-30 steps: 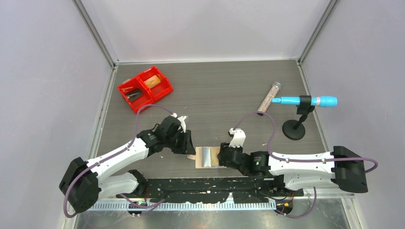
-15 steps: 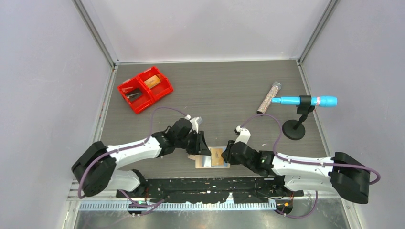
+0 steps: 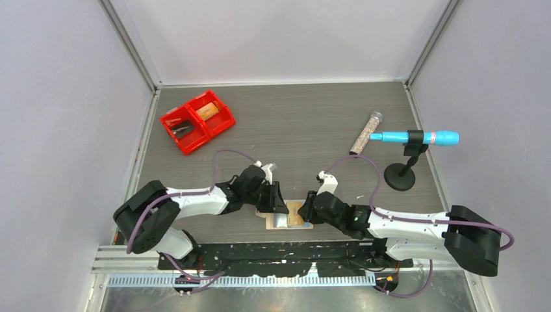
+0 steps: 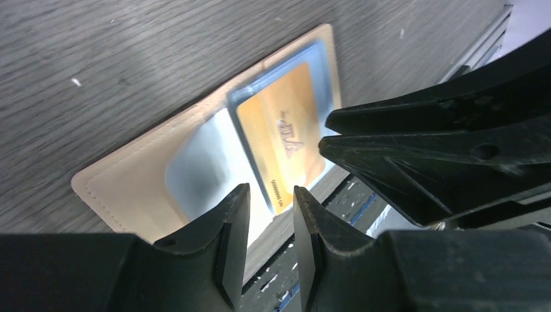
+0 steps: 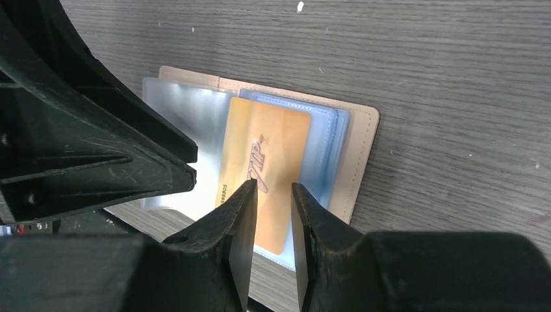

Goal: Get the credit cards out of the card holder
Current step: Remove the credit card from the card holder.

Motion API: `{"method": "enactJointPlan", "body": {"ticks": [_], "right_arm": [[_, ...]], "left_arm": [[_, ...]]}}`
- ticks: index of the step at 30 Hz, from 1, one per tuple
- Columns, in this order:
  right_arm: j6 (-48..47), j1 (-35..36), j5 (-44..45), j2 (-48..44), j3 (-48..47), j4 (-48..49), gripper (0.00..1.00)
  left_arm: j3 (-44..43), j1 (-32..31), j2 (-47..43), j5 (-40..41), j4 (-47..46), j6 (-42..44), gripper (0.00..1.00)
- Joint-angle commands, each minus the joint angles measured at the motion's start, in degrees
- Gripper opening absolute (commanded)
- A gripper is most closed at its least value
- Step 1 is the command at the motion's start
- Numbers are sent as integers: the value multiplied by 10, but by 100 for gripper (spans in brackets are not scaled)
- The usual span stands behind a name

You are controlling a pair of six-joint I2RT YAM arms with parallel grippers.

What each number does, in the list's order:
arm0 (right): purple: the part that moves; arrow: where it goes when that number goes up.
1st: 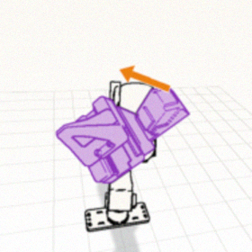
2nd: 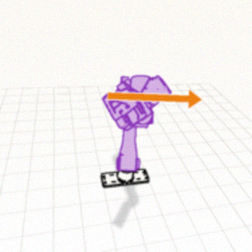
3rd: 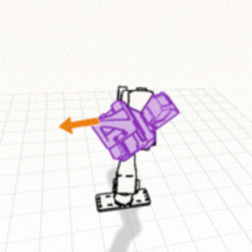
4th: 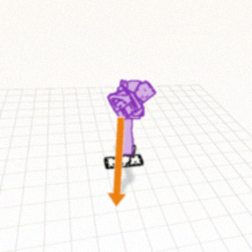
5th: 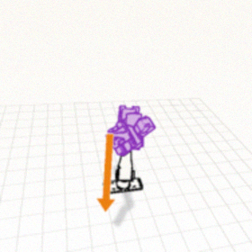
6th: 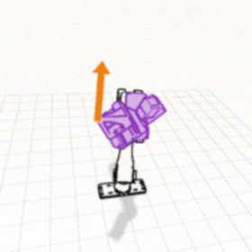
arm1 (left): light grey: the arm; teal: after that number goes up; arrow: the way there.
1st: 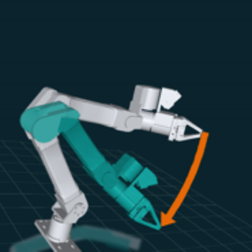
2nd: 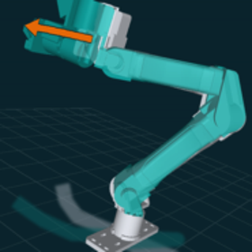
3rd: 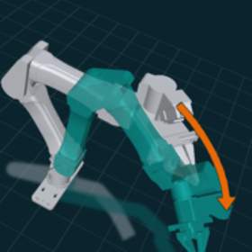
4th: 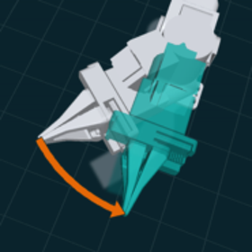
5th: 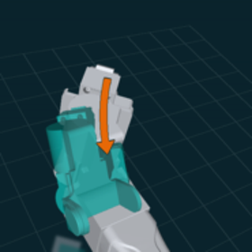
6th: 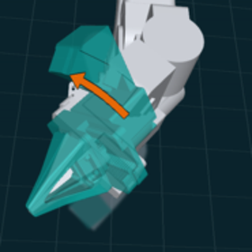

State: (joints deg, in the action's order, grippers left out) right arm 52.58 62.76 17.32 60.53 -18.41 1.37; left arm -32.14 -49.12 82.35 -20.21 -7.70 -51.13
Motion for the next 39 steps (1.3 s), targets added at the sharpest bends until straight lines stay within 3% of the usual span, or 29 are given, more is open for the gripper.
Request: {"method": "enactJointPlan", "body": {"ticks": [1,20,29,39], "right_arm": [[0,-3,4,19,-2,24,33],[38,-4,-4,25,28,36,32],[39,-4,4,19,32,29,31],[36,-9,11,0,35,15,32]], "left_arm": [[17,-3,24,6,-63,-14,33],[43,-3,64,-29,-161,-64,32],[50,0,42,-42,-173,-85,2],[66,31,-2,-46,-117,-59,0]]}}
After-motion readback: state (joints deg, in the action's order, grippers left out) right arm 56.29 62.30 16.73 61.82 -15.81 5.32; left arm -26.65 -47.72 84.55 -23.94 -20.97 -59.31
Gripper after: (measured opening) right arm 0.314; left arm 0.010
